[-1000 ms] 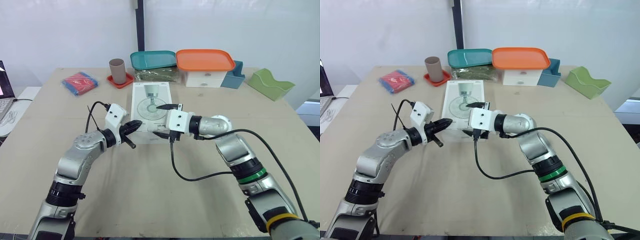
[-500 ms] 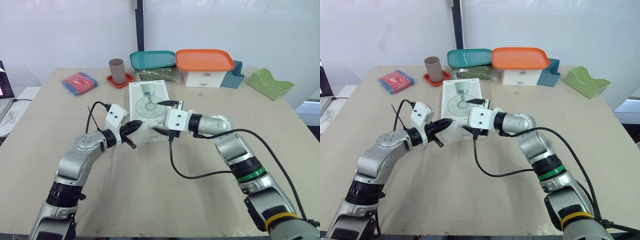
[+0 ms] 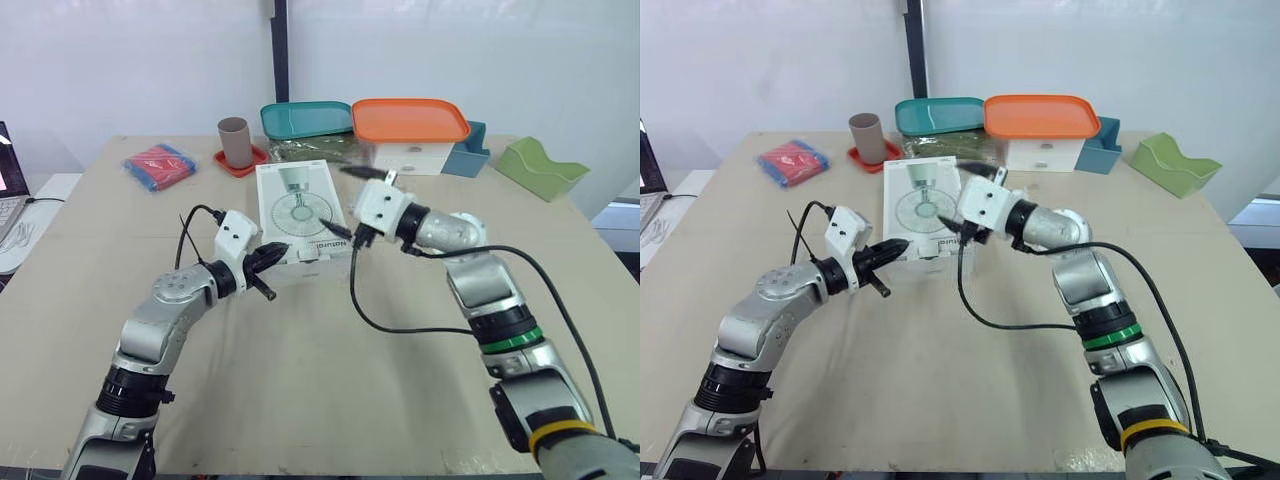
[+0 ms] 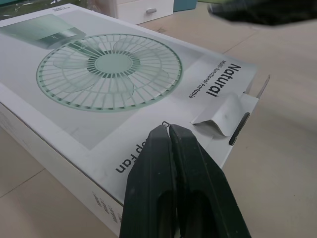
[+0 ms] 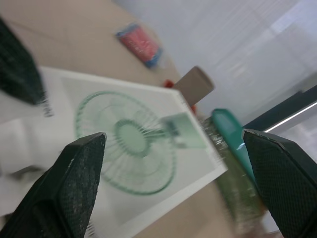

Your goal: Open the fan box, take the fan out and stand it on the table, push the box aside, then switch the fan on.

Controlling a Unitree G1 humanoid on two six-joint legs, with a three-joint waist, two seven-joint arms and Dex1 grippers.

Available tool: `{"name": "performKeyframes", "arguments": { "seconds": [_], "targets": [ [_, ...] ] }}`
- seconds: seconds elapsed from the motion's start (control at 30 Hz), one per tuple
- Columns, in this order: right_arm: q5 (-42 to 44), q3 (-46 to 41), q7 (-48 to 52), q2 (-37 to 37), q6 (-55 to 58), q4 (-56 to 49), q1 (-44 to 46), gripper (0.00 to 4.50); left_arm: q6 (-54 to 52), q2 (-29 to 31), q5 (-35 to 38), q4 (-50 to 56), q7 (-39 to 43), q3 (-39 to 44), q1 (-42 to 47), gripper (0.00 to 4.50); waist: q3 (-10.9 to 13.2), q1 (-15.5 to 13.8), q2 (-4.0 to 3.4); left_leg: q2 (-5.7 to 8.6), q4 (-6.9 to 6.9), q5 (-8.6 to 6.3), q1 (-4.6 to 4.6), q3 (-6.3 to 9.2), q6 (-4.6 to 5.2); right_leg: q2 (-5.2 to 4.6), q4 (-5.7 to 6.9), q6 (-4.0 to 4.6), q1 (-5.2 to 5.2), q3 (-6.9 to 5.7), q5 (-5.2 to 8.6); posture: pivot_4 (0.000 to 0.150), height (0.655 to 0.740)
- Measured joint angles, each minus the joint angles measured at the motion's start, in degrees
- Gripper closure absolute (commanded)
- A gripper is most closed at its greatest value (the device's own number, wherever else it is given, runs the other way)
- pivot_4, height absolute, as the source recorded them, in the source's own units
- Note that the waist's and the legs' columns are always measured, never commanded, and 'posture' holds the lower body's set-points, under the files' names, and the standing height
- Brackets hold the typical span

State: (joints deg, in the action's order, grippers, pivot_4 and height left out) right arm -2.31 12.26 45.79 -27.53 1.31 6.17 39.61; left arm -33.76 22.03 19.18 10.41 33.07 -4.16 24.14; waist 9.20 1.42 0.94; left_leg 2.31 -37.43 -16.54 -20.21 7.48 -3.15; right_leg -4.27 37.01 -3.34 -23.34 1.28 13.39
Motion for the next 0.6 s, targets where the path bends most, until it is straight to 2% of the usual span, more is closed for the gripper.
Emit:
{"name": "performKeyframes", "arguments": {
  "seconds": [0.33,0.6],
  "targets": [
    [5.86,3.66,13.73,-6.49,12.18,-11.58,-9.44,0.0,-0.08,0.55,-0.01,-0.04,0.45,0.25,-0.04,4.38,0.0,0.03,-0.01,0.0,-0.02,-0.07,0.02,0.0,0.13,0.01,0.0,-0.01,0.02,-0.01,0.01,0.15,0.74],
    [7.87,6.41,21.15,-10.87,17.27,-16.48,-11.63,0.0,-0.13,1.09,0.02,0.03,1.19,0.25,-0.04,4.38,0.0,-0.04,0.0,0.0,-0.02,-0.08,0.03,0.04,0.13,0.0,-0.02,-0.06,0.05,-0.02,0.04,0.15,0.74]
  ]
}}
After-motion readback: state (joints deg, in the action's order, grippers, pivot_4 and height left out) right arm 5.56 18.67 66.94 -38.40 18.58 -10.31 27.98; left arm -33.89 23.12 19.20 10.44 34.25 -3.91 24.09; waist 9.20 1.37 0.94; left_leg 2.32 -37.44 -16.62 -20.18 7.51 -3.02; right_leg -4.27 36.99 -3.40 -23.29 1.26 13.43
